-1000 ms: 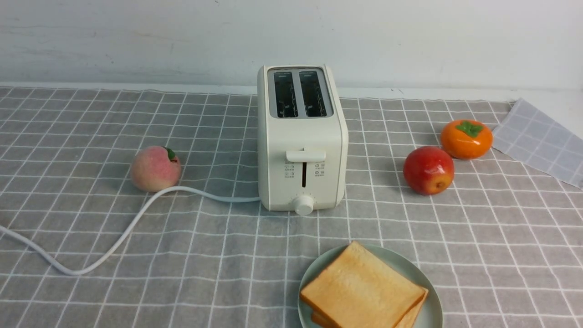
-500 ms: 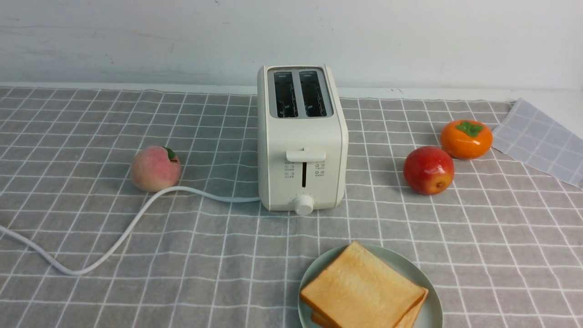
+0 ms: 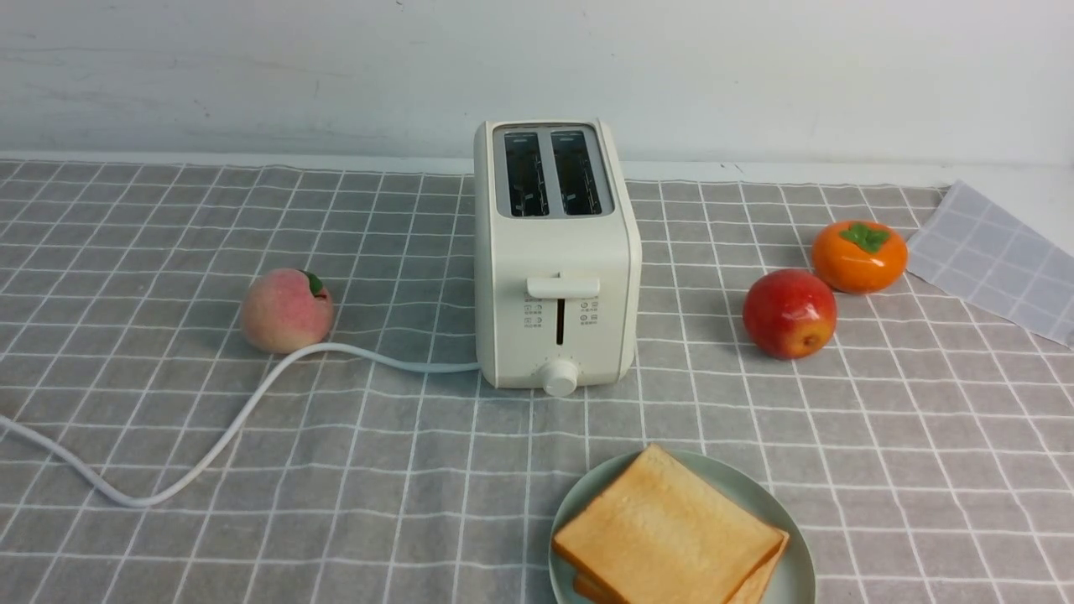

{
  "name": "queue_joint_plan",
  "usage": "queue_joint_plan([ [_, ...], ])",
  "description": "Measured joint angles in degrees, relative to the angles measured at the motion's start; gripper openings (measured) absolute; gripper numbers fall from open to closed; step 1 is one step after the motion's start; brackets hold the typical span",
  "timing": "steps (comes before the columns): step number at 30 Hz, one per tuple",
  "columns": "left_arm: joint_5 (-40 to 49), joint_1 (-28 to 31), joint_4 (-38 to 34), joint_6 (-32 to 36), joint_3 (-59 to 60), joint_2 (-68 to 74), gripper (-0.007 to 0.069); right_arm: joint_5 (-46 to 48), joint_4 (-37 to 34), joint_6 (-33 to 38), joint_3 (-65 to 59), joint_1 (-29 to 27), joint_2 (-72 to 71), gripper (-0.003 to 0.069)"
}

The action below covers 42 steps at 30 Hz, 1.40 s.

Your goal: Take toasted bread from bread machine on grey coffee table place on plate.

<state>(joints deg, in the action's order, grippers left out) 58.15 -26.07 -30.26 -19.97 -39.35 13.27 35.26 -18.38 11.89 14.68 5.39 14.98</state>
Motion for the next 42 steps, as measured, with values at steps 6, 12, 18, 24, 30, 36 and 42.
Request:
queue_joint_plan([
  [6, -1.14, 0.23, 4.23, 1.42, 0.07, -1.87, -0.0004, 0.0, 0.0, 0.0, 0.0, 0.0, 0.0, 0.0031],
  [12, -15.15, 6.35, 22.86, 6.65, 6.32, -5.41, -0.0001, 0.0, 0.0, 0.0, 0.0, 0.0, 0.0, 0.0038],
  [18, -29.21, 13.43, 34.08, 5.74, 20.03, -11.82, 0.0001, 0.0, 0.0, 0.0, 0.0, 0.0, 0.0, 0.0046],
  [24, -41.84, 20.85, 32.45, 4.22, 35.92, -13.9, 0.0003, 0.0, 0.02, 0.0, 0.0, 0.0, -0.05, 0.0055],
  [30, -39.19, 20.85, 33.49, 3.99, 40.1, -13.9, 0.0007, 0.0, 0.02, 0.0, 0.0, 0.0, -0.05, 0.0062],
  [36, -33.9, 19.84, 33.81, 3.8, 40.96, -13.9, 0.0013, 0.0, 0.02, 0.0, 0.0, 0.0, -0.05, 0.0071],
  [42, -33.9, 19.36, 33.88, 3.8, 40.96, -13.9, 0.0017, 0.0, 0.02, 0.0, 0.0, 0.0, -0.05, 0.0079],
])
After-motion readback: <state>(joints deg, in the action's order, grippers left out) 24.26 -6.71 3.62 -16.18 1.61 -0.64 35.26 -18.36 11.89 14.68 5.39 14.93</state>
